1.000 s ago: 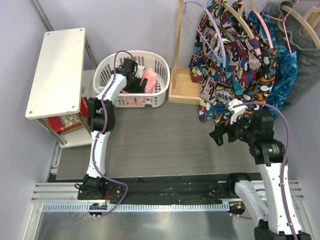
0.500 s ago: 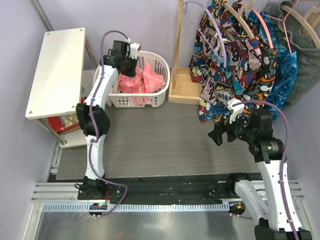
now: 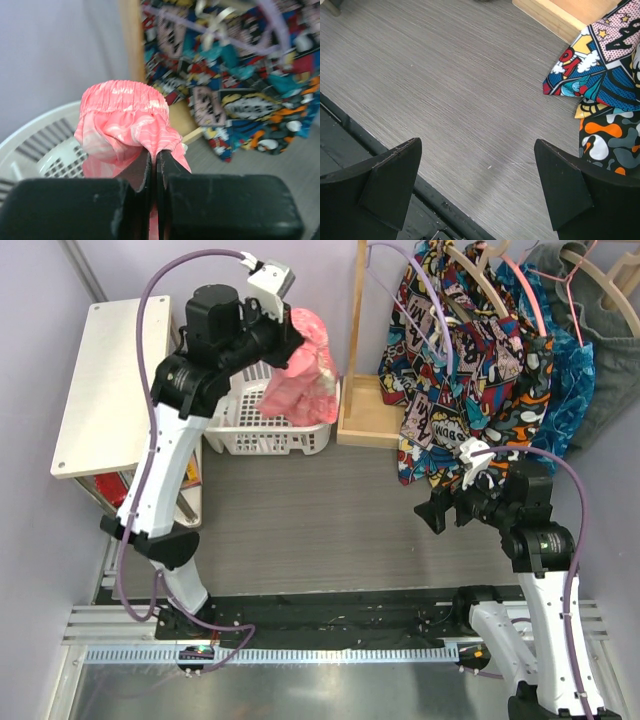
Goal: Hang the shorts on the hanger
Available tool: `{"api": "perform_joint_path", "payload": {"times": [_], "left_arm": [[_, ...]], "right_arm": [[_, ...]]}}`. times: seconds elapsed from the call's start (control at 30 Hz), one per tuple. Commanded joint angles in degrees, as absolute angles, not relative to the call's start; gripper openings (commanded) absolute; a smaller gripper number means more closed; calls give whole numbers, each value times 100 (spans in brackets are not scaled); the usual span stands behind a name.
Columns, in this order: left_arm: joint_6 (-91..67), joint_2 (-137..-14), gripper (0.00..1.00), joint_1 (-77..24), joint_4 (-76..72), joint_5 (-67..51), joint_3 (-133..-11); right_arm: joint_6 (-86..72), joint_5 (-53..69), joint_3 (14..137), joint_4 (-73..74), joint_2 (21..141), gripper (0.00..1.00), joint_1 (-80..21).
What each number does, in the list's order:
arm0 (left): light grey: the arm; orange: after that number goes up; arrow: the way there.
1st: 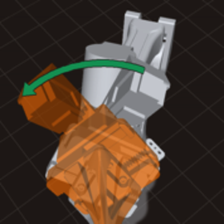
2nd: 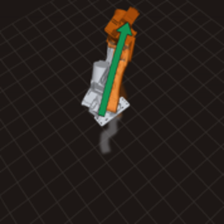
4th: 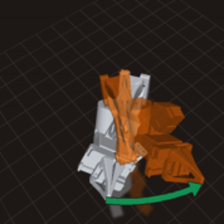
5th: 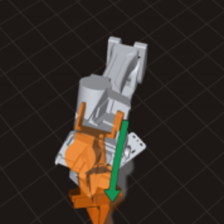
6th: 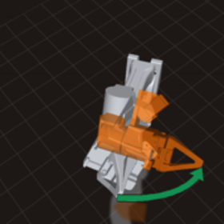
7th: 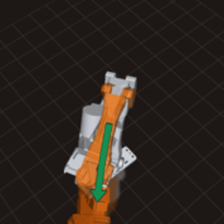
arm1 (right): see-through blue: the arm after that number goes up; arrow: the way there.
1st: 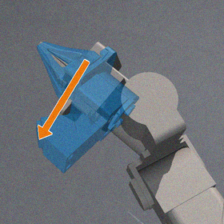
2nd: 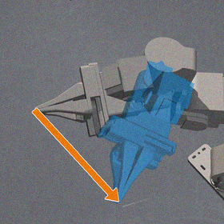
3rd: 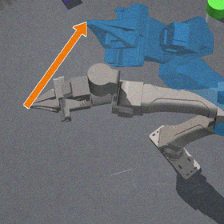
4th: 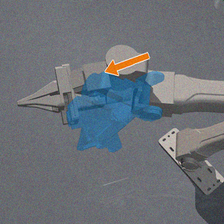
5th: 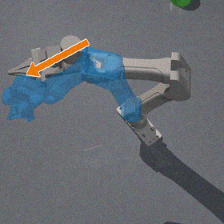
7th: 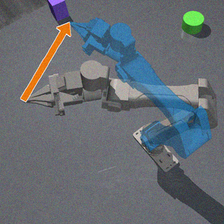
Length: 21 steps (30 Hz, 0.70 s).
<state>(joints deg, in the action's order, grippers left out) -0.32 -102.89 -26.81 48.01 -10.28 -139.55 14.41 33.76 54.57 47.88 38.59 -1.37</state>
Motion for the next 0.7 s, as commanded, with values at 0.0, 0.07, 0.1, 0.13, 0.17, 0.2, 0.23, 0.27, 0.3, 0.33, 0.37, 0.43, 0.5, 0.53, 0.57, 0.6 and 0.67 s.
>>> {"api": "perform_joint_path", "payload": {"times": [0.0,0.07,0.1,0.13,0.17,0.2,0.23,0.27,0.3,0.33,0.37,0.43,0.5,0.53,0.57,0.6,0.67], "left_arm": [[-395,-9704,0,-3268,3938,-1081,-14395],[-413,-9520,0,-3576,3693,-1116,-14475],[-413,-9466,0,-3664,3604,-1108,-14484],[-413,-9405,0,-3804,3517,-1134,-14484],[-413,-9352,0,-3849,3446,-1142,-14528],[-422,-9317,0,-3928,3437,-1169,-14537],[-413,-9273,0,-3964,3445,-1160,-14494],[-457,-9116,0,-3973,3454,-1143,-14197],[-492,-9036,0,-3973,3489,-1151,-13968],[-510,-8957,0,-3973,3507,-1169,-13461],[-536,-8799,0,-3973,3594,-1152,-13230],[-702,-8675,0,-3973,3691,-994,-12573],[-843,-8448,0,-3964,3718,-949,-12105],[-896,-8377,0,-3973,3726,-941,-11659],[-1018,-8315,0,-3964,3727,-906,-11454],[-1089,-8184,0,-3964,3735,-818,-11243],[-1308,-8043,0,-3964,3744,-589,-10541]], "right_arm": [[1292,3621,5660,4491,3823,100,-114],[1274,3647,5669,4465,3832,100,-123],[1248,3674,5660,4456,3841,100,-123],[1248,3700,5669,4447,3850,100,-123],[1239,3709,5669,4439,3850,100,-114],[1231,3735,5678,4430,3850,100,-123],[1213,3744,5669,4412,3858,100,-123],[1195,3770,5660,4403,3850,100,-114],[1187,3797,5643,4386,3850,100,-123],[1152,3814,5634,4368,3850,100,-123],[1134,3814,5616,4342,3850,100,-123],[1064,3814,5572,4307,3858,100,-123],[1011,3832,5511,4280,3858,100,-123],[959,3832,5476,4254,3867,100,-123],[967,3849,5449,4228,3858,100,-123],[932,3832,5414,4158,3867,100,-123],[861,3893,5388,4096,3893,100,-114]]}}
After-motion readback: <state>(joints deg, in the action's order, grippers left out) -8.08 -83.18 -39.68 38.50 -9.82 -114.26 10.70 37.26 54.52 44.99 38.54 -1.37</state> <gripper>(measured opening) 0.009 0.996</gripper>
